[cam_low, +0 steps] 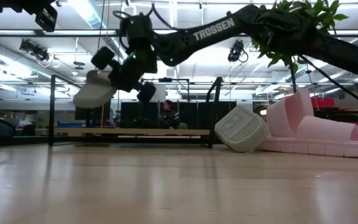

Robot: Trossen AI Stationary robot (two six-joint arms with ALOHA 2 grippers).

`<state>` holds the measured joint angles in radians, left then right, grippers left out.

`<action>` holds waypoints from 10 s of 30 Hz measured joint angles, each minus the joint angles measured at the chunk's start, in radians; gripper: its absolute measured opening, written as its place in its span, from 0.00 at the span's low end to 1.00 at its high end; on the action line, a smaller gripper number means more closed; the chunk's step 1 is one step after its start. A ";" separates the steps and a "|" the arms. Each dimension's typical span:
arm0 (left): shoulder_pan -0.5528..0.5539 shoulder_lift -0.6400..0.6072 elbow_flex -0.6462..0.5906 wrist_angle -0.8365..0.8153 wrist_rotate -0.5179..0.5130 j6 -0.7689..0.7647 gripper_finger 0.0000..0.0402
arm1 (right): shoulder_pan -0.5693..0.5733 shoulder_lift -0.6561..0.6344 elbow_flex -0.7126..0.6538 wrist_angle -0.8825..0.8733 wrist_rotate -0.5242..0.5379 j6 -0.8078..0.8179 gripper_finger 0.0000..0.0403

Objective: Pick and place slides into the shelf
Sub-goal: Put the bottom gray slippers on the shelf

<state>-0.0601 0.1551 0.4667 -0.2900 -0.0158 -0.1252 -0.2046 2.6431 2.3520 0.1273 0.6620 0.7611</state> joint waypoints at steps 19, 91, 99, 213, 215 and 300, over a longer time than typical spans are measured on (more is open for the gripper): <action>0.000 0.000 0.000 -0.055 0.000 0.007 0.08 | 0.024 -0.010 0.003 -0.076 -0.006 -0.055 0.07; 0.000 0.000 -0.001 -0.081 -0.063 0.007 0.08 | -0.021 -0.002 0.003 -0.255 -0.225 0.243 0.07; 0.000 0.000 -0.001 -0.107 -0.063 0.033 0.06 | -0.029 -0.002 0.003 -0.268 -0.268 0.268 0.07; -0.080 0.499 0.280 -0.461 -0.583 0.084 0.07 | -0.026 -0.004 0.003 -0.389 -0.194 0.256 0.32; -0.080 0.499 0.280 -0.461 -0.583 0.084 0.07 | -0.026 -0.004 0.003 -0.375 -0.200 0.256 0.36; -0.079 0.499 0.280 -0.468 -0.583 0.052 0.10 | -0.031 -0.004 0.003 -0.296 -0.461 -0.222 0.73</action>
<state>-0.1394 0.6540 0.7464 -0.7582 -0.5983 -0.0734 -0.2356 2.6389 2.3550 -0.1691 0.2006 0.5394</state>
